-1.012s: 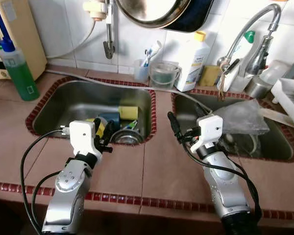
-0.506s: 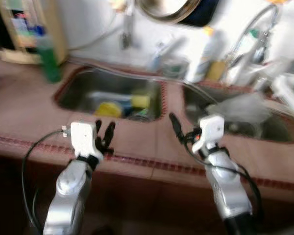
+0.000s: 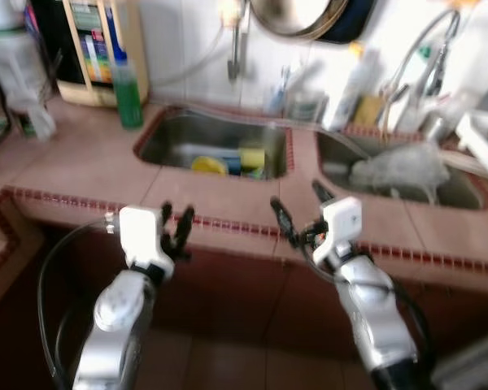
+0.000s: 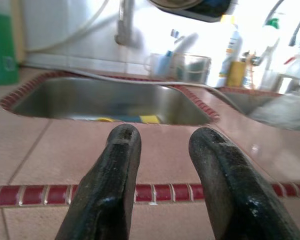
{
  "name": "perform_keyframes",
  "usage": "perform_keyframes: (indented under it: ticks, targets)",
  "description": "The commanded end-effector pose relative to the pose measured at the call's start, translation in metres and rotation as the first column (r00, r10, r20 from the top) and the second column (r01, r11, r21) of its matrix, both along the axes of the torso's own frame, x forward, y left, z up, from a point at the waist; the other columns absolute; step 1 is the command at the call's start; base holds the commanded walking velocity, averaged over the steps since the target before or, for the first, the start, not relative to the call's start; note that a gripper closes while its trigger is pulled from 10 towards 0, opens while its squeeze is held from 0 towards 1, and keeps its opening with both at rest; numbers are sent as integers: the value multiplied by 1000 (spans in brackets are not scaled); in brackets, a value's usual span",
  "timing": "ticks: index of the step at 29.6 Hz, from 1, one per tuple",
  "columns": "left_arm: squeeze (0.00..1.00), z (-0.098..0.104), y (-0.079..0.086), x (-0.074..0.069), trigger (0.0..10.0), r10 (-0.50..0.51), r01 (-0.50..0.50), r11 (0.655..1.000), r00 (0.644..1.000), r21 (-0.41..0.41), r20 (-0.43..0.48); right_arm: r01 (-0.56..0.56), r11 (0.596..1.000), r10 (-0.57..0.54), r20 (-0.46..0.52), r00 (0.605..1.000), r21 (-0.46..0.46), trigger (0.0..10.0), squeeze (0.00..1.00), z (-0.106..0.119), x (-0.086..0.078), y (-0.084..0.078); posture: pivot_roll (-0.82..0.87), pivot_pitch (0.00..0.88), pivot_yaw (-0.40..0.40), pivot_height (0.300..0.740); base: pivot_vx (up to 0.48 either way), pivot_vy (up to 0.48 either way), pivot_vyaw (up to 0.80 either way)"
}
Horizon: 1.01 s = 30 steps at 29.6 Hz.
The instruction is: Kitchen organization
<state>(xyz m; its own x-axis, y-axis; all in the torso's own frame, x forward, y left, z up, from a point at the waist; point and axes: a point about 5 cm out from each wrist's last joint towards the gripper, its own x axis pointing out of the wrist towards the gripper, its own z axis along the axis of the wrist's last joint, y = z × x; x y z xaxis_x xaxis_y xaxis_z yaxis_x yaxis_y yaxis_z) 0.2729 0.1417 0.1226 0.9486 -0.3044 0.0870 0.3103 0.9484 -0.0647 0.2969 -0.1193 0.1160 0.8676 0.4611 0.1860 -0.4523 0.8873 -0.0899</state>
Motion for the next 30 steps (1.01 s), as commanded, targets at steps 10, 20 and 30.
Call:
perform_keyframes:
  ticks: [10,20,30]
  targets:
    - [1000,-52,3,-11,10000,-97,107,987,991,116,-87,-221,968,203,-141,969,-123,10000,1000,-42,-14,10,39,50,-85,740,0,0,0]
    - [1000,-122,15,-27,10000,-8,50,992,941,116,-339,-268,953,196,-388,900,-140,10000,1000,-99,-30,9,45,39,-81,740,0,0,0]
    - [1000,-181,18,-63,10000,102,42,976,779,214,-619,-193,956,17,-612,791,-223,10000,1000,-146,-50,-6,55,20,-77,740,0,0,0]
